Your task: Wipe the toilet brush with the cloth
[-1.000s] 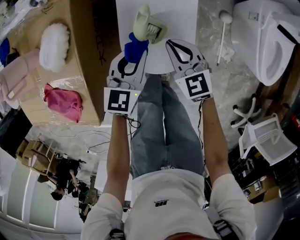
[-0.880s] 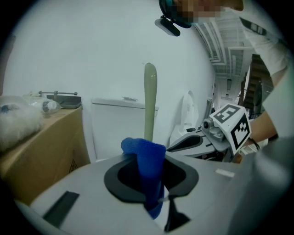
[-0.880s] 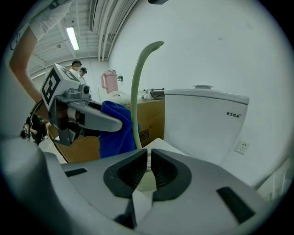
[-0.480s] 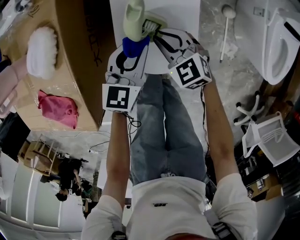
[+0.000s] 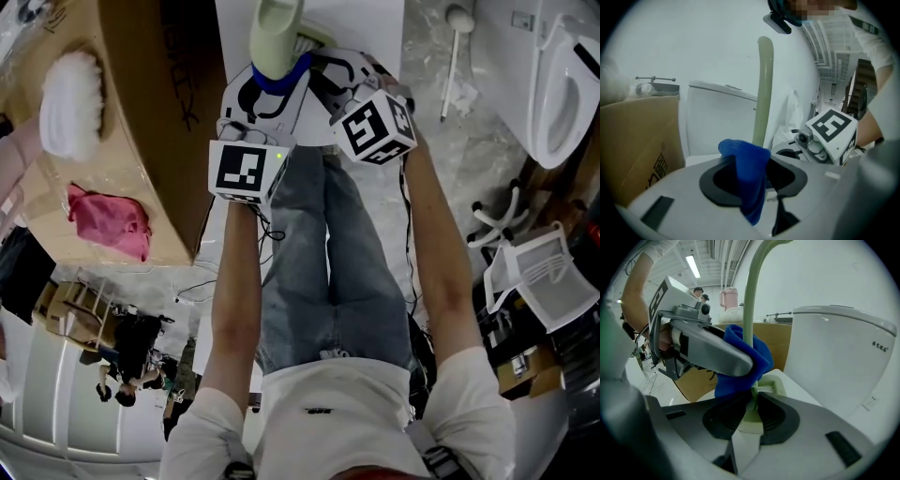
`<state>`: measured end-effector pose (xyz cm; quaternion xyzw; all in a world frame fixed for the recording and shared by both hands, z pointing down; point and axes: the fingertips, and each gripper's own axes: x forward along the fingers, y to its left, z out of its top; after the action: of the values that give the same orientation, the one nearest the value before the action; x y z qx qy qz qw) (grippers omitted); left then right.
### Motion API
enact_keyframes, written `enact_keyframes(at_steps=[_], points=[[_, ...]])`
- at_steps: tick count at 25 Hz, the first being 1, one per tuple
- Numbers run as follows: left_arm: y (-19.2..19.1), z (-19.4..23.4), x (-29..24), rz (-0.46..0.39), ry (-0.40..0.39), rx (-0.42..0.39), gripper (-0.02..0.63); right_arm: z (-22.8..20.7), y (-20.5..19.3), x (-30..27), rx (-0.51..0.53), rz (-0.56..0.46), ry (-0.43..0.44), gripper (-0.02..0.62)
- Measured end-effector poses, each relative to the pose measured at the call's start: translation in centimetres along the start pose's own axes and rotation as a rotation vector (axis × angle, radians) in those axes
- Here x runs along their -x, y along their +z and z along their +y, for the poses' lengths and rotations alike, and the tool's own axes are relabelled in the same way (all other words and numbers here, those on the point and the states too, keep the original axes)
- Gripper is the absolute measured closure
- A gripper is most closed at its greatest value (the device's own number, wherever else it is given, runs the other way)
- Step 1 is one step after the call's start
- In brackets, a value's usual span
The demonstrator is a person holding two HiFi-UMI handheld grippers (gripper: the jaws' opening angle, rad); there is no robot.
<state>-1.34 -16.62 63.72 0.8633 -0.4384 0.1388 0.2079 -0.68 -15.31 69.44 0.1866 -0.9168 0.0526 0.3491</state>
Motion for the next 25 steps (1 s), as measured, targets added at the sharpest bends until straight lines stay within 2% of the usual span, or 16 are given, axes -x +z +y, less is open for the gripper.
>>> enact_keyframes(at_steps=[8, 15, 25], points=[[-0.9, 0.5, -2.3, 0.009, -0.013, -0.028, 0.436, -0.1, 0.0, -0.1, -0.014, -0.031, 0.002, 0.522], [-1.1, 0.6, -2.6, 0.047, -0.02, -0.073, 0.483, -0.5, 0.0, -0.2, -0.027, -0.066, -0.028, 0.548], [0.5, 0.7, -2.1, 0.07, 0.021, -0.083, 0.491, -0.8, 0.2, -0.3, -0.083, -0.049, -0.032, 0.565]])
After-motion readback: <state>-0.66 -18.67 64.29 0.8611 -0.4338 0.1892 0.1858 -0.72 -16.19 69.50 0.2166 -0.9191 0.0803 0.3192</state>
